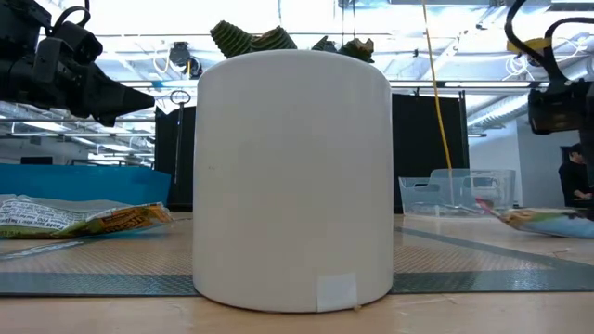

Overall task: Pick and place Granola Bars by type
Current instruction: Put the red granola bar into the right transparent bin

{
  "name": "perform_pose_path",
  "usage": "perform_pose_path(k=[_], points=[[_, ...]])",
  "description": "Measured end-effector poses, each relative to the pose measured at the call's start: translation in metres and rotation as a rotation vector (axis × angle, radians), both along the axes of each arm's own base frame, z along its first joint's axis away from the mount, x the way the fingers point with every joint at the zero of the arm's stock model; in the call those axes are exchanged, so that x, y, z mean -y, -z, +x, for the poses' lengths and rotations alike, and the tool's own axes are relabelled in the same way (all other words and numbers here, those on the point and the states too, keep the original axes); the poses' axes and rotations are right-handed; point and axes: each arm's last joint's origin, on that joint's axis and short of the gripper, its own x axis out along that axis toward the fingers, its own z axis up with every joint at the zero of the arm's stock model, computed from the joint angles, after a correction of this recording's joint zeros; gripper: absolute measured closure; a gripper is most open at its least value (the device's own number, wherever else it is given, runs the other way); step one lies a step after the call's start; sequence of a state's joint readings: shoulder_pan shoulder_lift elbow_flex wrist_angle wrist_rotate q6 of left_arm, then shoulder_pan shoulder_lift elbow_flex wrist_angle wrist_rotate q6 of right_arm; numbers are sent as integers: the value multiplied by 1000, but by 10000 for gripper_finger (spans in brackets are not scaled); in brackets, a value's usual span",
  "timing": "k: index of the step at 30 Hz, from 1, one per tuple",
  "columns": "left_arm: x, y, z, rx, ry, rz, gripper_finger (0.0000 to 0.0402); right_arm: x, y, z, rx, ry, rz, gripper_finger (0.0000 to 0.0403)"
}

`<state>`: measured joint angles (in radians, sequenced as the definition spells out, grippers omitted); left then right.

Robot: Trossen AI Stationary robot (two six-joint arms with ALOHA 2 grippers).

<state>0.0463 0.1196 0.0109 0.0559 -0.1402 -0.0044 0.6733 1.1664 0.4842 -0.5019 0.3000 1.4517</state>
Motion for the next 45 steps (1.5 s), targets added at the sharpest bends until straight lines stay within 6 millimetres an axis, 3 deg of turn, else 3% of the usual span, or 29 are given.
perform_pose_path(k=[10, 21, 45], points=[[0, 0, 0, 0, 0, 0, 360, 13, 12, -2, 32, 23, -105, 395], [0, 0, 0, 1, 0, 0, 360, 19, 11, 0, 121, -27, -321, 402], [0, 0, 0, 1, 0, 0, 360, 22, 1, 5, 230, -116, -599, 403]])
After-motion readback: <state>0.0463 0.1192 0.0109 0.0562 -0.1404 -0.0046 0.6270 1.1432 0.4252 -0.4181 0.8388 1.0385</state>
